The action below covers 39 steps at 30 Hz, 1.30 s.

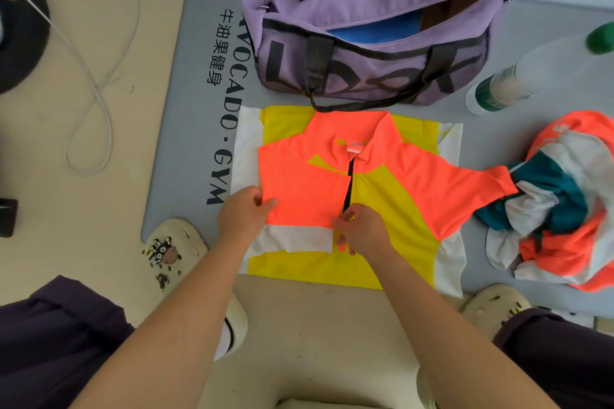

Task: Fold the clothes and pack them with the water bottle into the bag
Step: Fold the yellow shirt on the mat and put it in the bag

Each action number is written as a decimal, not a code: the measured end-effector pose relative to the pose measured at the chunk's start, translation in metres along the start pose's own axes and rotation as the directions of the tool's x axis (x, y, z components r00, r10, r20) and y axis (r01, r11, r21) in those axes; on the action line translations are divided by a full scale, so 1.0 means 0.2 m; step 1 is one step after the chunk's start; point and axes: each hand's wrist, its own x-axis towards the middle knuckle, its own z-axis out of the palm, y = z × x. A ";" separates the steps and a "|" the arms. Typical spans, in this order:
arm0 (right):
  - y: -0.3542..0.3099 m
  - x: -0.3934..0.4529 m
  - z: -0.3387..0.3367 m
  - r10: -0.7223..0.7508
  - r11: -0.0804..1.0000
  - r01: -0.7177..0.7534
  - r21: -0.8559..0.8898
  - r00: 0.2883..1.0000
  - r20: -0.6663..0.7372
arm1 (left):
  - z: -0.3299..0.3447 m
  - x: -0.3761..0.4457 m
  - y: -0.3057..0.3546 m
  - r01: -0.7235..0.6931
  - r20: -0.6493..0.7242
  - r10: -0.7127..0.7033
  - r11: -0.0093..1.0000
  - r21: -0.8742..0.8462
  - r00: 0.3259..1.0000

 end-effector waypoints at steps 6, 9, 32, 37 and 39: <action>-0.01 0.01 -0.23 -0.262 0.961 0.211 -0.178 0.899 -0.352 | 0.10 -0.11 0.19 -0.555 -0.097 0.611 0.765 0.325 0.786; 0.07 0.04 -0.45 -0.385 0.919 0.287 -0.271 0.807 -0.448 | 0.18 -0.08 0.34 -0.608 0.064 0.627 0.719 0.336 0.777; 0.35 0.07 -1.02 -0.091 0.511 -0.035 -0.859 0.991 -0.094 | 0.33 -0.12 0.72 -0.573 0.335 0.477 0.758 0.311 0.813; 0.07 0.04 -0.90 -0.076 0.688 0.198 -0.699 0.976 0.202 | 0.24 -0.16 0.76 -0.522 0.262 0.476 0.841 0.142 0.839; 0.01 0.04 -0.83 -0.032 0.765 0.169 -0.622 0.974 0.225 | 0.21 -0.20 0.77 -0.372 0.170 0.390 0.919 -0.131 0.905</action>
